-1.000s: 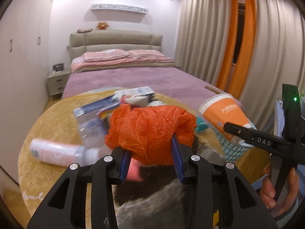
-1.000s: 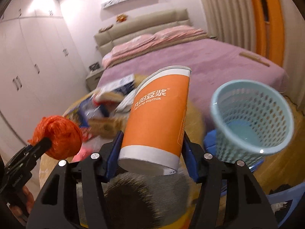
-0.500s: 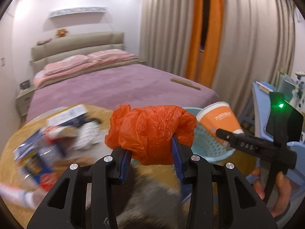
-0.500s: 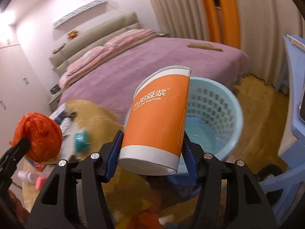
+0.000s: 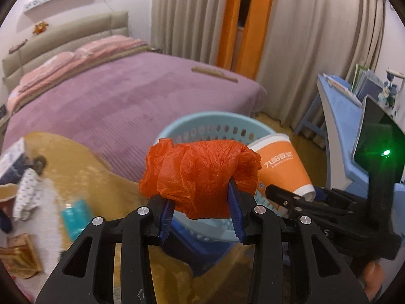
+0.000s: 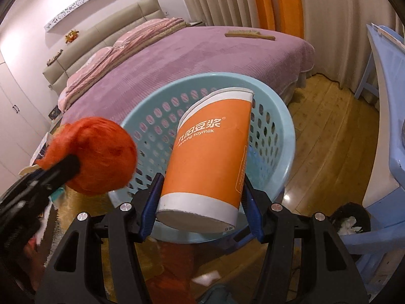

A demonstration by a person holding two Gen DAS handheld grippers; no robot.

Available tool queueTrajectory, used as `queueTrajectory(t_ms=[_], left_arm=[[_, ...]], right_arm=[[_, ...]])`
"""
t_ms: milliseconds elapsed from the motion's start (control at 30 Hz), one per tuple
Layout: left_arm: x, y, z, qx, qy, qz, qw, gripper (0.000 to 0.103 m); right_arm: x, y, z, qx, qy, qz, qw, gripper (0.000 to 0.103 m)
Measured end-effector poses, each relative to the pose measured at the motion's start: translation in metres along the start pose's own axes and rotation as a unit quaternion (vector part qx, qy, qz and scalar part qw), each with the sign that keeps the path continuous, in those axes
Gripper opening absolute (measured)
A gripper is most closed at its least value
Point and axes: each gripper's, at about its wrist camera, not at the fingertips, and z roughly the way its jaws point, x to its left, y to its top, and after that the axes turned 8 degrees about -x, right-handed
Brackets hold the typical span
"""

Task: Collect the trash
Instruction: 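Carry bag and cup to the blue basket and open both tools over it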

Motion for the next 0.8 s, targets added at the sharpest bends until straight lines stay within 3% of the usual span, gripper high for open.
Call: queueTrajectory(t_ms=[167,233,333,400,500,800], left_arm=[[-0.006,-0.006,0.018,0.021,0.001,0.006,0.9998,0.043],[-0.006,-0.008,0.02,0.024,0.002,0.005,0.9997,0.05],[-0.005,-0.008,0.012,0.012,0.0,0.0,0.9999,0.07],[-0.004,-0.006,0.003,-0.002,-0.01,-0.005,0.9999,0.076],[0.0,-0.004,-0.01,-0.02,-0.017,-0.018,0.9995,0.08],[0.021,-0.008,-0.059,-0.062,-0.009,-0.052,0.9967,0.08]], right_arm=[[-0.011,-0.001,0.004,0.007,-0.003,0.007,1.0,0.056],[-0.013,-0.002,0.004,0.01,0.004,0.01,1.0,0.057],[-0.013,-0.001,0.001,0.006,0.007,0.013,1.0,0.063],[-0.013,-0.001,-0.002,0.0,0.011,0.013,1.0,0.063],[-0.01,0.0,-0.011,-0.013,0.02,0.012,1.0,0.063],[0.027,0.001,-0.043,-0.057,0.054,-0.027,0.997,0.063]])
